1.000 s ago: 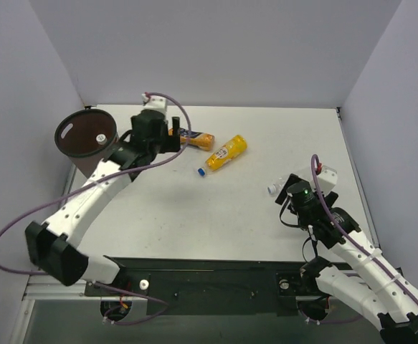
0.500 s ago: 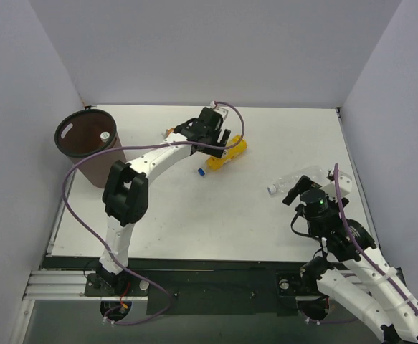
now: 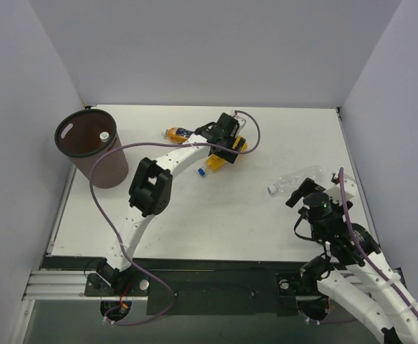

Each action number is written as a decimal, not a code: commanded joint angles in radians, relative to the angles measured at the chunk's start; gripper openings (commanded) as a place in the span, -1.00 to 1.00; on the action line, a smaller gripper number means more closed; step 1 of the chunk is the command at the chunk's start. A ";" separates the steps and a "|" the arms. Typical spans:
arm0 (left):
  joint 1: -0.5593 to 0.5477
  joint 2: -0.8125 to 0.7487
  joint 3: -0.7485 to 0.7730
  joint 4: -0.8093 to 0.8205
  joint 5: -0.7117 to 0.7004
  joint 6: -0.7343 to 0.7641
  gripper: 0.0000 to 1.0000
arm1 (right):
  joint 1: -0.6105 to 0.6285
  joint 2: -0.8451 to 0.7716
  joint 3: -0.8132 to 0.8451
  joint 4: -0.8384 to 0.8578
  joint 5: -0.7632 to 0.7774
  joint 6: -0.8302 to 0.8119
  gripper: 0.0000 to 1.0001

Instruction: Put the plastic bottles in the bin

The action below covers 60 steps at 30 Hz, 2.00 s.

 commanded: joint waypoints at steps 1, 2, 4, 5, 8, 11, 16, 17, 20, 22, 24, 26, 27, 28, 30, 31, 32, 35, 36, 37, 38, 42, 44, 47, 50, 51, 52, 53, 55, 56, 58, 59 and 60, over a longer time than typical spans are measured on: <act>0.003 0.067 0.116 -0.035 -0.007 0.006 0.82 | 0.010 -0.022 -0.009 -0.023 0.034 0.008 0.89; 0.002 0.070 0.122 -0.028 -0.020 0.006 0.79 | 0.008 -0.033 -0.009 -0.026 0.037 0.003 0.89; -0.005 0.076 0.119 -0.015 -0.078 0.005 0.72 | 0.010 -0.051 -0.013 -0.026 0.044 -0.003 0.89; -0.006 0.076 0.117 -0.013 -0.087 0.011 0.61 | 0.008 -0.053 -0.010 -0.032 0.046 -0.005 0.89; -0.017 0.063 0.117 -0.015 -0.089 0.019 0.37 | 0.007 -0.059 -0.009 -0.038 0.049 -0.008 0.89; -0.026 0.043 0.123 -0.030 -0.110 0.034 -0.02 | 0.007 -0.047 -0.005 -0.039 0.047 -0.012 0.89; -0.034 -0.095 0.113 -0.073 -0.124 0.023 -0.14 | 0.007 -0.027 0.000 -0.032 0.054 -0.015 0.89; -0.034 -0.124 0.101 -0.073 -0.132 0.022 -0.14 | 0.010 -0.025 -0.003 -0.029 0.054 -0.014 0.89; -0.032 -0.267 0.073 -0.068 -0.159 0.038 -0.15 | 0.008 -0.027 -0.017 -0.015 0.054 -0.006 0.89; -0.028 -0.339 0.068 -0.071 -0.185 0.057 -0.15 | 0.007 -0.025 -0.029 -0.007 0.051 0.003 0.89; -0.018 -0.400 0.074 -0.076 -0.214 0.084 -0.15 | 0.008 -0.024 -0.042 0.005 0.041 0.006 0.89; -0.006 -0.457 0.087 -0.084 -0.253 0.095 -0.15 | 0.010 -0.018 -0.048 0.016 0.031 0.006 0.89; 0.006 -0.494 0.094 -0.087 -0.262 0.100 -0.16 | 0.007 -0.013 -0.046 0.019 0.029 0.004 0.89; 0.015 -0.509 0.100 -0.097 -0.285 0.098 -0.16 | 0.007 -0.008 -0.045 0.019 0.029 0.001 0.89; 0.050 -0.563 0.111 -0.129 -0.328 0.092 -0.16 | 0.007 -0.008 -0.037 0.017 0.035 -0.008 0.89; 0.083 -0.595 0.110 -0.137 -0.351 0.076 -0.16 | 0.008 -0.010 -0.036 0.010 0.043 -0.008 0.89; 0.103 -0.617 0.088 -0.139 -0.351 0.068 -0.16 | 0.007 -0.014 -0.036 0.005 0.052 -0.012 0.89; 0.236 -0.766 -0.048 -0.053 -0.330 -0.003 -0.15 | 0.007 -0.025 -0.042 0.002 0.064 -0.019 0.89; 0.288 -0.802 -0.164 0.044 -0.319 -0.007 -0.14 | 0.007 -0.025 -0.043 0.003 0.063 -0.023 0.89; 0.313 -0.894 -0.223 0.098 -0.292 -0.009 -0.13 | 0.008 -0.022 -0.042 0.002 0.063 -0.025 0.89; 0.358 -0.937 -0.364 0.233 -0.284 -0.009 -0.11 | 0.007 -0.018 -0.040 0.002 0.060 -0.029 0.89; 0.500 -1.179 -0.689 0.551 -0.140 0.012 -0.08 | 0.008 0.005 -0.028 0.002 0.063 -0.028 0.89; 0.569 -1.224 -0.728 0.565 -0.136 -0.015 -0.06 | 0.007 0.015 -0.016 -0.001 0.067 -0.026 0.89; 0.643 -1.246 -0.745 0.551 -0.116 -0.032 -0.05 | 0.007 0.035 -0.006 0.003 0.064 -0.029 0.89; 0.725 -1.258 -0.786 0.603 -0.075 -0.021 -0.04 | 0.007 0.055 0.000 0.014 0.054 -0.031 0.89; 0.741 -1.258 -0.811 0.657 -0.060 -0.012 -0.02 | 0.007 0.059 0.000 0.014 0.046 -0.031 0.89; 0.762 -1.249 -0.821 0.674 -0.048 -0.004 0.01 | 0.007 0.064 0.000 0.016 0.044 -0.028 0.89; 0.768 -1.241 -0.840 0.701 -0.043 0.003 0.03 | 0.008 0.064 0.000 0.019 0.037 -0.025 0.89; 0.793 -1.214 -0.857 0.720 -0.018 0.022 0.08 | 0.008 0.059 -0.005 0.017 0.032 -0.022 0.89; 0.810 -1.200 -0.869 0.737 -0.015 0.023 0.14 | 0.008 0.056 -0.008 0.016 0.029 -0.020 0.89; 0.831 -1.195 -0.924 0.812 0.002 0.016 0.24 | 0.008 0.047 -0.011 0.014 0.020 -0.026 0.89; 0.836 -1.194 -0.976 0.891 0.006 0.019 0.29 | 0.008 0.039 -0.013 0.013 0.021 -0.025 0.89; 0.836 -1.192 -1.001 0.921 0.017 0.032 0.33 | 0.008 0.035 -0.016 0.008 0.021 -0.025 0.89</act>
